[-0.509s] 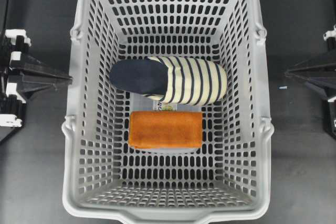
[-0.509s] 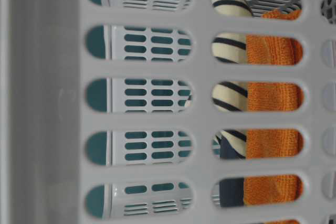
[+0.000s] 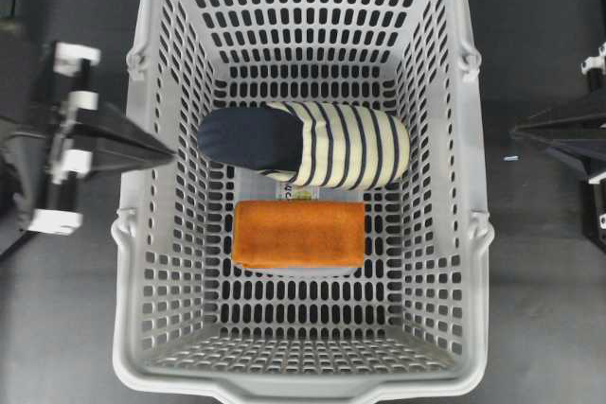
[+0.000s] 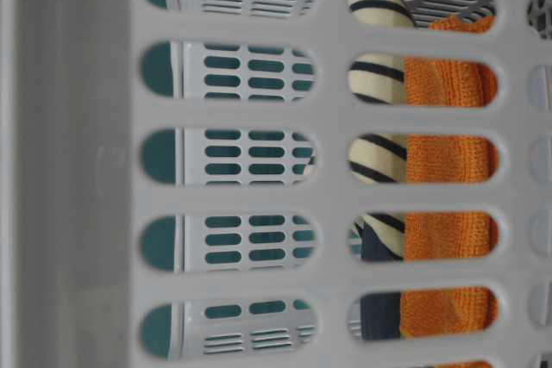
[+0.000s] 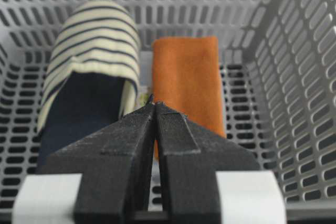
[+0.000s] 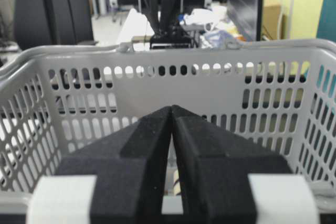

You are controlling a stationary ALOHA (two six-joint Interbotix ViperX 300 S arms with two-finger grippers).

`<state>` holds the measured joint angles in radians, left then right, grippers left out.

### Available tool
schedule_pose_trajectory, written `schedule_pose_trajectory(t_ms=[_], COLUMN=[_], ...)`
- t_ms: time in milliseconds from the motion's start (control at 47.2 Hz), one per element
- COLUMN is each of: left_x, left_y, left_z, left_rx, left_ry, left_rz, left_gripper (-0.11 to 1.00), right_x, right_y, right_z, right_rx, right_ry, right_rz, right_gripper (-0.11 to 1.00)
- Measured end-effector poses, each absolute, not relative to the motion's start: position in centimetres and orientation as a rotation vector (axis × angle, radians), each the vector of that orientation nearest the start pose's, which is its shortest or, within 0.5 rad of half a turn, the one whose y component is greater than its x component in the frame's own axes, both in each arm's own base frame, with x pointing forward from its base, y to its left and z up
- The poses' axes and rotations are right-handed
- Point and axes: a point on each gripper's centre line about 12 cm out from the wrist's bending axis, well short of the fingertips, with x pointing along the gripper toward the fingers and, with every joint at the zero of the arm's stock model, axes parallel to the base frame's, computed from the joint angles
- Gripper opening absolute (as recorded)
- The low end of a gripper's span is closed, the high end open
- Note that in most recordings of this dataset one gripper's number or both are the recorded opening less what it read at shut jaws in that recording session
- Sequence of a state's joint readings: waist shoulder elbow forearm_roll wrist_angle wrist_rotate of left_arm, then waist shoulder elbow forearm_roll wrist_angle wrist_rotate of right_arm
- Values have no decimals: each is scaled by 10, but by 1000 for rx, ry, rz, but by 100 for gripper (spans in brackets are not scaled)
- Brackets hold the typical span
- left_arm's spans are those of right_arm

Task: Pick up the orange cloth from the shopping basket with the left arm.
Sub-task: 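Move the left gripper over the orange cloth and lower it, fingers open, then close the left gripper on the orange cloth's edge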

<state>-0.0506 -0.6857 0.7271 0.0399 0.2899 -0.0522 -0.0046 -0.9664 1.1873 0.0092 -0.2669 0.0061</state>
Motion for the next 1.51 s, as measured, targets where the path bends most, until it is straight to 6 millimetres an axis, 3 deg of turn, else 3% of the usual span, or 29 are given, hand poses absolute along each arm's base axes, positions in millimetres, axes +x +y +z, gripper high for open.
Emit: schedule_pose_trajectory(t_ms=[212, 573, 636, 679, 891, 954, 1378, 1506], left_x=[321, 395, 404, 410, 430, 434, 446, 446], left_y=[-25, -37, -39, -41, -58, -61, -62, -62], left_z=[347, 323, 318, 314, 287, 276, 213, 207], left_rx=[15, 33, 28, 33, 46, 45, 52, 47], left_ry=[546, 891, 910, 919, 981, 1006, 1142, 1125], left_rz=[-61, -55, -54, -58, -81, -81, -71, -70], left_gripper=[0, 1, 6, 15, 78, 88, 90, 89], right_x=[198, 196, 196, 196, 196, 196, 196, 196], right_y=[-1, -1, -1, -1, -1, -1, -1, -1], right_z=[280, 276, 275, 276, 276, 276, 275, 275], right_rx=[15, 14, 15, 14, 14, 15, 15, 15], right_ry=[9, 41, 41, 40, 40, 40, 40, 40], right_rz=[-7, -8, -8, -8, -8, -8, -8, -8], right_gripper=[0, 0, 0, 0, 0, 0, 0, 0])
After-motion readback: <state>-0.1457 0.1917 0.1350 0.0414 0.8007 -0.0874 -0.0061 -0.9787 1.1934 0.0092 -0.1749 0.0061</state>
